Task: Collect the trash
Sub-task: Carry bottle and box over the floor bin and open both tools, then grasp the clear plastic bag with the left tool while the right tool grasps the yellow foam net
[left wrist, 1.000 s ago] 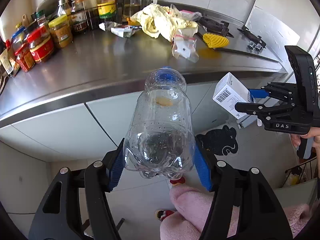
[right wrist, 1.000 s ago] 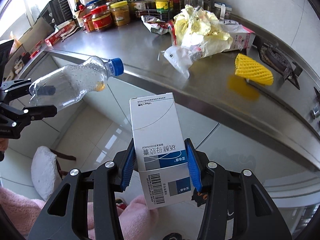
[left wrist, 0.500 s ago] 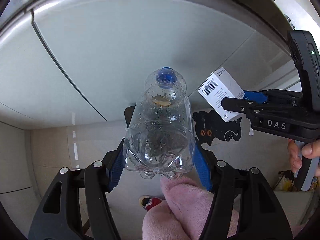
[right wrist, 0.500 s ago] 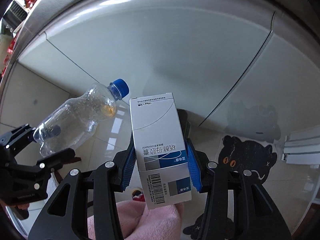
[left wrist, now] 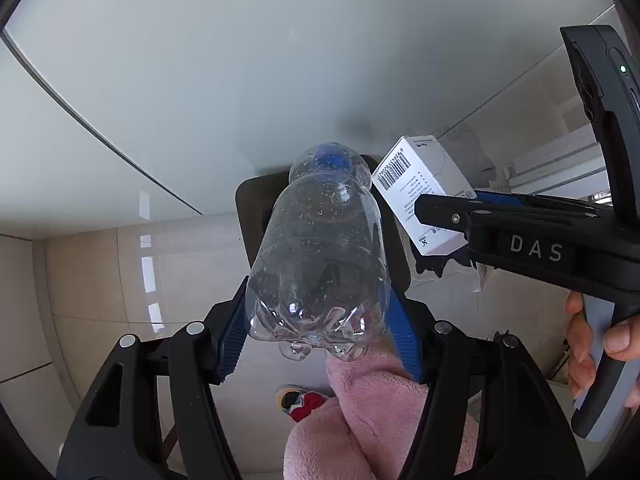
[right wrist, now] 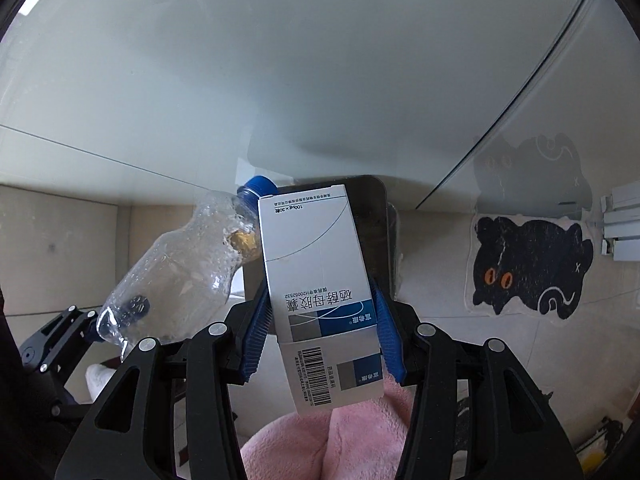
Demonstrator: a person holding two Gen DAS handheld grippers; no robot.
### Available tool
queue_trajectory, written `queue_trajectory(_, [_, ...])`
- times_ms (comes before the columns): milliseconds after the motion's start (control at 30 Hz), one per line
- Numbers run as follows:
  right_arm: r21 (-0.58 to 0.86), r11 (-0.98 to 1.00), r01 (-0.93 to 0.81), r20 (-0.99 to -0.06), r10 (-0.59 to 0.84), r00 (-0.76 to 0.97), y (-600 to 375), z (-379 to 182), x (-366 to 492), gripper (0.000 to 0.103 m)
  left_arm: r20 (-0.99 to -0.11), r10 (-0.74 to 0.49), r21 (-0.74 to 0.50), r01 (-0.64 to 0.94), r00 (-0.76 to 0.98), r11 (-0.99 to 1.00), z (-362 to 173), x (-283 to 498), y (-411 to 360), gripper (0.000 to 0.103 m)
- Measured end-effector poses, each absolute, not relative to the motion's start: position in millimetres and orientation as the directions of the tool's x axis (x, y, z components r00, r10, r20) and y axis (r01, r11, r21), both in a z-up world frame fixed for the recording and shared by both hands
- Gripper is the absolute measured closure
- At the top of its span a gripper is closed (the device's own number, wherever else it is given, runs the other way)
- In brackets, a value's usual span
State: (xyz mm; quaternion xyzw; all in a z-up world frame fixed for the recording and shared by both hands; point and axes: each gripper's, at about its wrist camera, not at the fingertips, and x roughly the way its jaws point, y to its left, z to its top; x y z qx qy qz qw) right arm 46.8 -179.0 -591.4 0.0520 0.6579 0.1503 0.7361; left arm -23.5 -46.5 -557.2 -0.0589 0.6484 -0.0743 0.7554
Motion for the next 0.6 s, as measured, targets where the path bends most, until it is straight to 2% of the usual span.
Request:
queue_trajectory(100, [0.289, 0.949, -0.125, -0.95, 0.301, 0.086, -178.5, -592.2, 53.2, 0.047, -0.972, -0.192, -0.192, 0.013, 0.138, 0.981, -561.7, -18.1, -43.5, 0.043])
queue_trajectory(133, [0.293, 0.949, -0.12, -0.948, 0.304, 0.089, -179.7, -592.2, 54.9, 0.043, -0.972, -0.191, -0.191, 0.009, 0.137, 0.981, -561.5, -17.6, -43.1, 0.039])
queue_trajectory(200, [0.299, 0.947, -0.118, -0.946, 0.31, 0.093, -181.0, -589.0, 58.5, 0.04, -0.973, -0.178, -0.179, 0.007, 0.146, 0.984, -559.0, -18.1, -42.0, 0.034])
queue_trajectory(400, [0.3, 0.945, -0.131, -0.941, 0.315, 0.12, -185.4, -570.0, 60.9, 0.04, -0.97, -0.165, -0.168, -0.001, 0.18, 0.986, -536.4, -19.5, -36.4, 0.034])
queue_trajectory(600, [0.301, 0.943, -0.143, -0.925, 0.326, 0.197, -201.1, -514.1, 51.2, 0.037, -0.957, -0.158, -0.163, -0.003, 0.242, 0.987, -487.8, -25.0, -31.6, 0.03])
